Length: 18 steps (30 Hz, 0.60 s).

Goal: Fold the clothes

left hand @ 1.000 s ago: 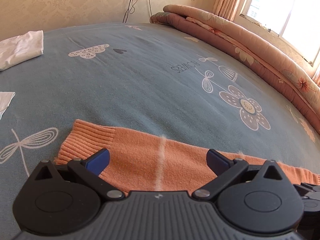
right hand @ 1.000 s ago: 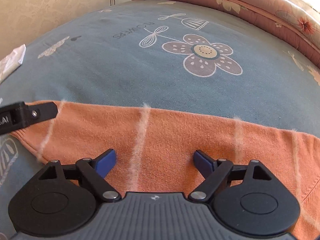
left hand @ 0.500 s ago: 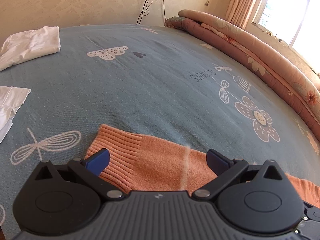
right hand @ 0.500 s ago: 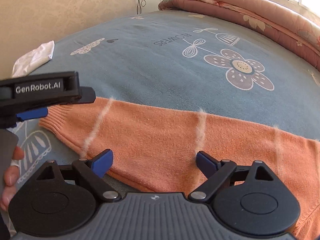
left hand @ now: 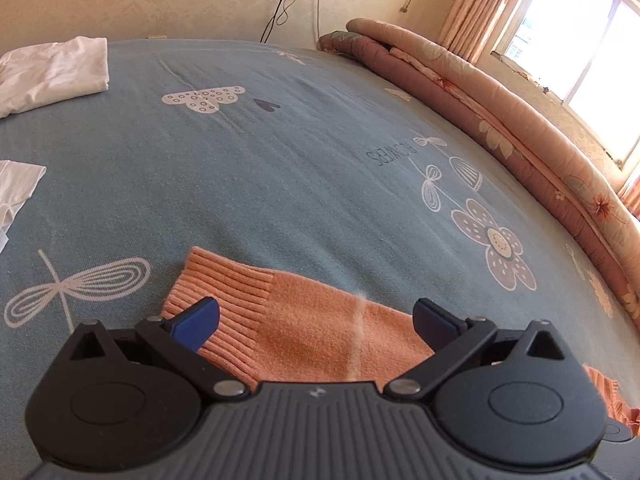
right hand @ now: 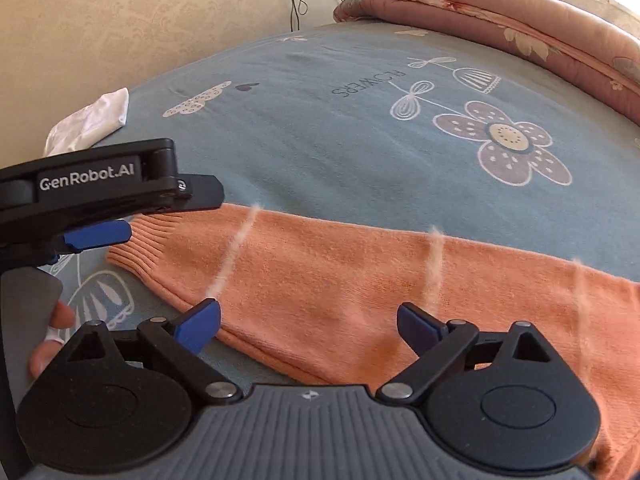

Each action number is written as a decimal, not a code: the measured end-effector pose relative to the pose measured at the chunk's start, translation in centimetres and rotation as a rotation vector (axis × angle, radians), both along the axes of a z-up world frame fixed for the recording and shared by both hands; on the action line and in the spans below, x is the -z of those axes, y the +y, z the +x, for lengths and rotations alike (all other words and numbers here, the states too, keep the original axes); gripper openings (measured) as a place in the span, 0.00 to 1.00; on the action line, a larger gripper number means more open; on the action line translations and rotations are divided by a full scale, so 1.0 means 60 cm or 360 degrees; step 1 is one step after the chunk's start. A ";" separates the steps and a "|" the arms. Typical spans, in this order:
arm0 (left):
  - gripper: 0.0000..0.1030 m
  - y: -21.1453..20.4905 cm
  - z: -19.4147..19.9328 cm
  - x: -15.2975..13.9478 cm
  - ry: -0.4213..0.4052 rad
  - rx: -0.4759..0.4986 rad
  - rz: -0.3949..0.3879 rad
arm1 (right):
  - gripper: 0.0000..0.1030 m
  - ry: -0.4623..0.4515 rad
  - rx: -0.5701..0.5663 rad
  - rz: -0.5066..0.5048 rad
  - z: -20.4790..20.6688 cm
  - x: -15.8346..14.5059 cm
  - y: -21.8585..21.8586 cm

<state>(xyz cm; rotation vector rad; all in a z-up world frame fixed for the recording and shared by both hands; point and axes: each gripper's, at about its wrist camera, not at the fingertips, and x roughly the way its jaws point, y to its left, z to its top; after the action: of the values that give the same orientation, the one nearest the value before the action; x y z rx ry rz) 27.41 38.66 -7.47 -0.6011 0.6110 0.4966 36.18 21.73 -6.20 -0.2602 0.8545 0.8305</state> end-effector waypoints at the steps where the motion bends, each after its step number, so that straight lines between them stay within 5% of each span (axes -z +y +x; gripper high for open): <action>1: 0.99 -0.005 0.004 -0.001 -0.0028 0.0035 -0.0014 | 0.94 -0.0014 0.0028 -0.0005 0.003 -0.005 -0.025; 4: 0.99 -0.042 0.033 0.001 -0.0043 0.0191 0.0003 | 0.95 0.0026 0.0118 -0.0004 0.013 -0.016 -0.097; 10: 0.99 -0.138 0.102 0.021 0.0096 0.0460 0.0225 | 0.95 0.0165 0.0343 0.0032 0.038 -0.008 -0.207; 14: 0.99 -0.117 0.104 0.038 0.0196 0.0405 0.0154 | 0.95 0.0167 0.0407 0.0065 0.038 -0.013 -0.232; 18: 0.99 -0.046 0.061 0.037 0.0113 0.0181 0.0100 | 0.95 0.0169 0.0388 0.0094 0.038 -0.017 -0.230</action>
<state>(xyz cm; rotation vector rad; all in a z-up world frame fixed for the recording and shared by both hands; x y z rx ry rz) 31.08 35.93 -9.68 -0.4878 0.6904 0.4302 38.46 7.96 -5.20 -0.0581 0.9388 0.6442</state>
